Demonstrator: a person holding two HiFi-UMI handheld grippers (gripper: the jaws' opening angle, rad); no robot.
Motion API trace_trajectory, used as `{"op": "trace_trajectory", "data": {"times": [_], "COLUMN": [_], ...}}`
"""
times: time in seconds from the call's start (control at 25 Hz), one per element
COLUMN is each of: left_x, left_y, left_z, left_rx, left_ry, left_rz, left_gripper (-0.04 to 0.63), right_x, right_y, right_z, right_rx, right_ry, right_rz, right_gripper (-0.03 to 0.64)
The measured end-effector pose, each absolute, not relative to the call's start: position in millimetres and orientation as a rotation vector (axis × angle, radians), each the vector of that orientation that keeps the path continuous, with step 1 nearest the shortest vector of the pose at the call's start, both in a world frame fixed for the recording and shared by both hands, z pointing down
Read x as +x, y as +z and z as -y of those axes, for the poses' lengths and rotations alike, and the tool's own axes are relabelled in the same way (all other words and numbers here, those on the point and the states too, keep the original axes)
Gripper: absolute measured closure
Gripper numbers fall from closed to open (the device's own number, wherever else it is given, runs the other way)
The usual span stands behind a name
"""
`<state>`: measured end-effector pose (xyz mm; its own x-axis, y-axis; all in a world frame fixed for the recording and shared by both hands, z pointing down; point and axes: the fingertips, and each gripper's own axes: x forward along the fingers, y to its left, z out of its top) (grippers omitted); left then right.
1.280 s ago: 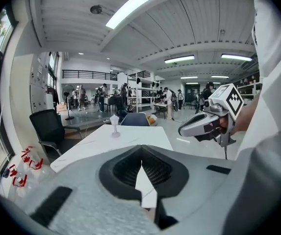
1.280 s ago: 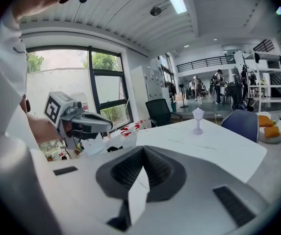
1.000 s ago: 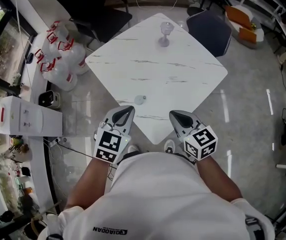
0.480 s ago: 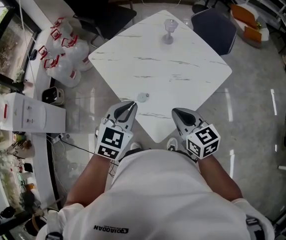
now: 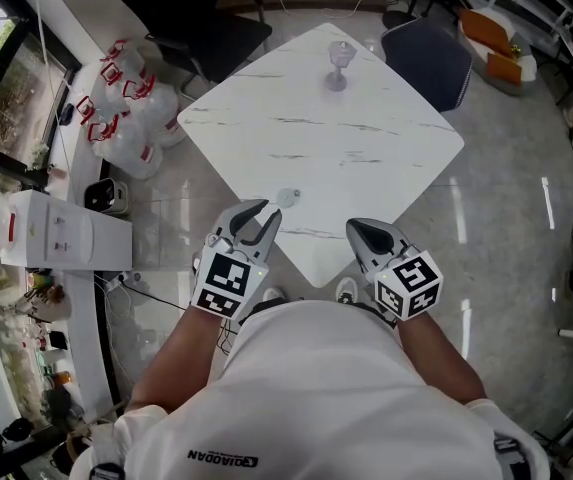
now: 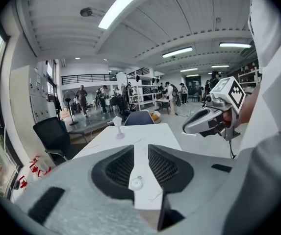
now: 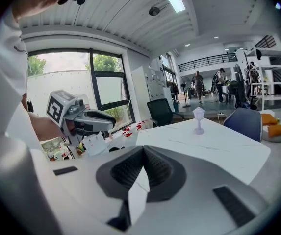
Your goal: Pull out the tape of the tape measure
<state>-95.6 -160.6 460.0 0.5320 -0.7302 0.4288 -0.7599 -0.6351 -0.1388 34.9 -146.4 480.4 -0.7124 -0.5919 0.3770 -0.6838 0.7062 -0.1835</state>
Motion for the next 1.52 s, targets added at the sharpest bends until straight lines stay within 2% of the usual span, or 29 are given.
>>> {"op": "trace_trajectory", "data": {"times": [0.52,1.12,1.52], "left_x": [-87.6,-87.0,-83.3], "left_y": [462.7,488.4,560.1], "left_z": [159.7,165.1,193.8], "left_rx": [2.738,2.704,2.641], "left_ry": [0.736,0.825,1.088], "left_rz": [1.237,1.217,1.103], "left_gripper": [0.407,0.387,0.393], "right_x": [32.8,37.6,57.3], "right_y": [477.2,483.3,501.6], "right_z": [149.5,151.7,154.9], "right_rx": [1.01,1.022,1.042], "right_ry": [0.439,0.466,0.54], "right_rz": [2.631,2.627,2.565], "right_gripper": [0.612,0.612,0.612]}}
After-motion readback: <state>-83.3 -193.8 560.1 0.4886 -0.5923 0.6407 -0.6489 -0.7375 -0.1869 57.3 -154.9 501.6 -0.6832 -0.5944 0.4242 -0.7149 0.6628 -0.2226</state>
